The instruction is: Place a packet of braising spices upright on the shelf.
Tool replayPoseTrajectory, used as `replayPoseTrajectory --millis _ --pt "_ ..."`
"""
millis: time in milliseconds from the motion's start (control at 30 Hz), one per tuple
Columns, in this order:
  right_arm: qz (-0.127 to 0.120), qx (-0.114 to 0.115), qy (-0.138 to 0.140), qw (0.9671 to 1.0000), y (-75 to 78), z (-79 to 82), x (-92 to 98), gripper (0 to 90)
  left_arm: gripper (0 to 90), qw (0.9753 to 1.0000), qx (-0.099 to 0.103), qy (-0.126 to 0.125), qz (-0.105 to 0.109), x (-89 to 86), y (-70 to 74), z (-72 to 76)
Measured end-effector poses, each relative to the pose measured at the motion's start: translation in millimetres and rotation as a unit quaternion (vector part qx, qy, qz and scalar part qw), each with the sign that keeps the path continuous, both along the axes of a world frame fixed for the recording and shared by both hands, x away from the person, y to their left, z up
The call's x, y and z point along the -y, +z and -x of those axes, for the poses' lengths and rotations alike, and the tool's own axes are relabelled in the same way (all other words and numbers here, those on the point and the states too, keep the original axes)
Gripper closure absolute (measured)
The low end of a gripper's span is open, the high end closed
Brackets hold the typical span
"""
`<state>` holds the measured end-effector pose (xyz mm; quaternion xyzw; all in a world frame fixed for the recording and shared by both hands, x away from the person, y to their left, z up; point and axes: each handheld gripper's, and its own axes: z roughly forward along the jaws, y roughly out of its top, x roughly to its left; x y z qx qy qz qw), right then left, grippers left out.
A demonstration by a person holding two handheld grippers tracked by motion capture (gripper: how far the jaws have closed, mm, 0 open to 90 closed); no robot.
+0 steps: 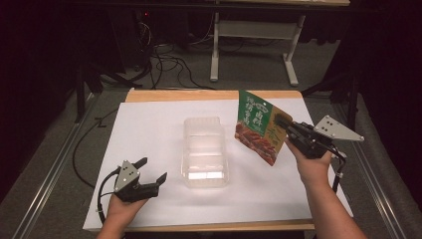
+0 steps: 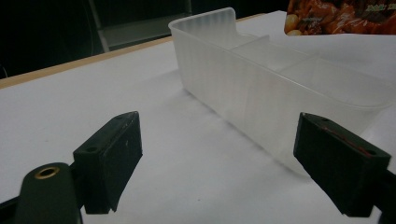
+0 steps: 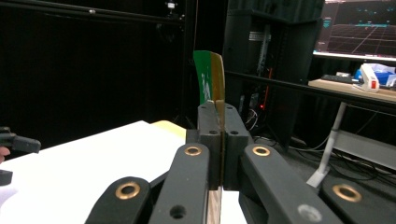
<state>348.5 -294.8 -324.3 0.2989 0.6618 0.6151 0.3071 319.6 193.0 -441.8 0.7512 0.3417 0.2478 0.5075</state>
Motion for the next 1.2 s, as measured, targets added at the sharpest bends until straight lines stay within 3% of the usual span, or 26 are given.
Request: replayPoseTrajectory --millis 400,567,967,1200 --pt "-0.003 -0.004 0.012 0.9999 4.5 -2.1 -15.3 90.0 15.8 1.0 -0.004 -0.001 0.007 -0.5 -1.5 -0.7" --pt "-0.004 -0.003 0.013 0.9999 6.1 1.1 -18.6 90.0 15.7 0.9994 -0.013 0.008 0.032 -3.5 -0.2 -1.9" --pt "-0.015 0.007 0.025 0.9995 7.3 7.5 -27.7 90.0 15.6 0.9994 -0.012 0.012 0.029 -0.9 0.0 -1.0" --pt "-0.005 0.014 0.036 0.9993 11.3 6.4 -35.3 90.0 15.5 0.9993 -0.01 0.017 0.032 -0.2 0.8 -0.9"
